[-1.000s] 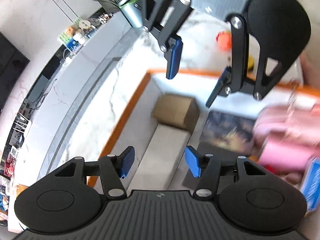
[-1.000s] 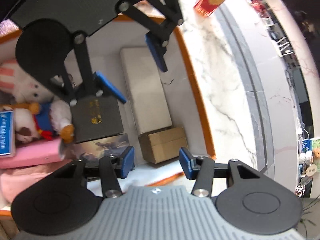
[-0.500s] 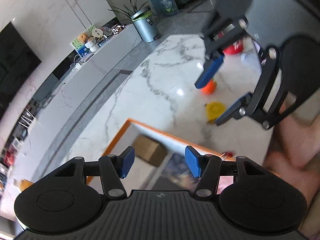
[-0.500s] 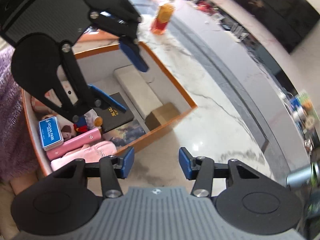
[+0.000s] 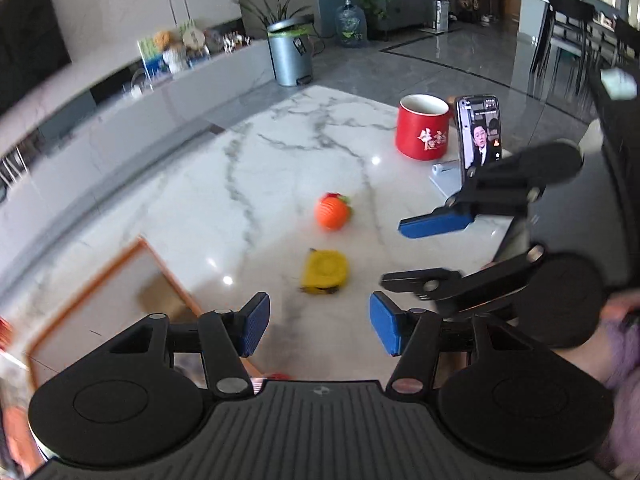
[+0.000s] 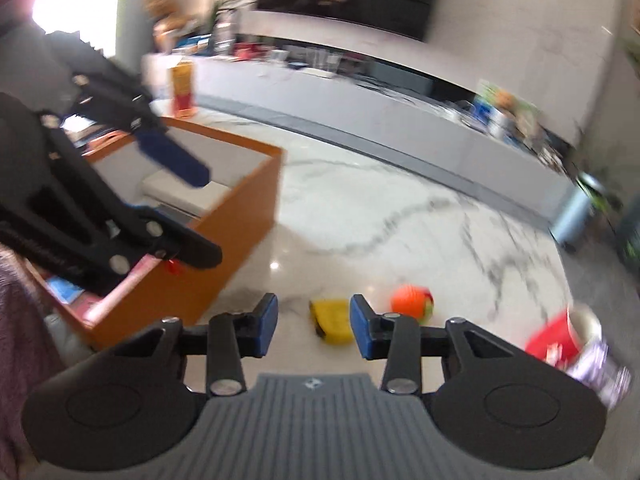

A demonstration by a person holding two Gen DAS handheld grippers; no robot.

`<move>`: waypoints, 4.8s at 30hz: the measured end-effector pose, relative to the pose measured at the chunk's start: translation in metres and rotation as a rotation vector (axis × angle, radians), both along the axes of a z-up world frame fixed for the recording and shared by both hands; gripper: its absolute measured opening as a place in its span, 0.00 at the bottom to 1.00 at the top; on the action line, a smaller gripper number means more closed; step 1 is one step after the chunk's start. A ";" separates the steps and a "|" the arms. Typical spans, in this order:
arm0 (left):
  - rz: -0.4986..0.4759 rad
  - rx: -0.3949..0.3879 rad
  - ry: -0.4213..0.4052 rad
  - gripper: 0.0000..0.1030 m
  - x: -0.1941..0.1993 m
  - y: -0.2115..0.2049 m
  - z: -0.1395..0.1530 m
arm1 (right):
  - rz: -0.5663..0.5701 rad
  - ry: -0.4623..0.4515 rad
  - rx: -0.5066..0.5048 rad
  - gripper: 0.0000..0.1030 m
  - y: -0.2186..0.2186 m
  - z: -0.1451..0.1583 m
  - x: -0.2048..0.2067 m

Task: Organize objects
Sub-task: 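Open both tools and withdraw them toward the tape measure and plush, then grasp the yellow tape measure with the left tool while the right tool grasps the orange plush, then carry the tape measure and orange plush with both tools over the orange box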

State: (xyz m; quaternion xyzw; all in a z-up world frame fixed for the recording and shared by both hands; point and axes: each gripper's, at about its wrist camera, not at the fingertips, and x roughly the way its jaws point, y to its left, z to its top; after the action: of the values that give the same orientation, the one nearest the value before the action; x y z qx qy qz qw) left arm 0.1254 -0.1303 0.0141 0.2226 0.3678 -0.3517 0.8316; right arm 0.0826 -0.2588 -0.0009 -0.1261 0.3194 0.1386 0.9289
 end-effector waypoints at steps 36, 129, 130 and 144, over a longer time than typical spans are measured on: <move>-0.012 0.261 0.231 0.77 0.099 -0.092 -0.104 | -0.197 0.080 0.162 0.52 -0.075 -0.104 0.083; 0.215 -0.126 0.081 0.58 0.048 0.069 0.035 | -0.003 -0.140 0.135 0.51 0.020 0.025 0.020; 0.219 -0.114 0.071 0.58 0.046 0.077 0.037 | 0.016 -0.140 0.143 0.51 0.027 0.029 0.019; 0.223 0.087 0.050 0.58 0.067 0.158 -0.004 | 0.227 -0.018 0.085 0.51 0.135 0.027 0.042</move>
State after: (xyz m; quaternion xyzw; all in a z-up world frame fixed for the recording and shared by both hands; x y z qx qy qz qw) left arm 0.1921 0.0281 0.0098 0.2076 0.4259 -0.2461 0.8455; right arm 0.1247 -0.1240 0.0266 -0.1230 0.2888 0.2551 0.9145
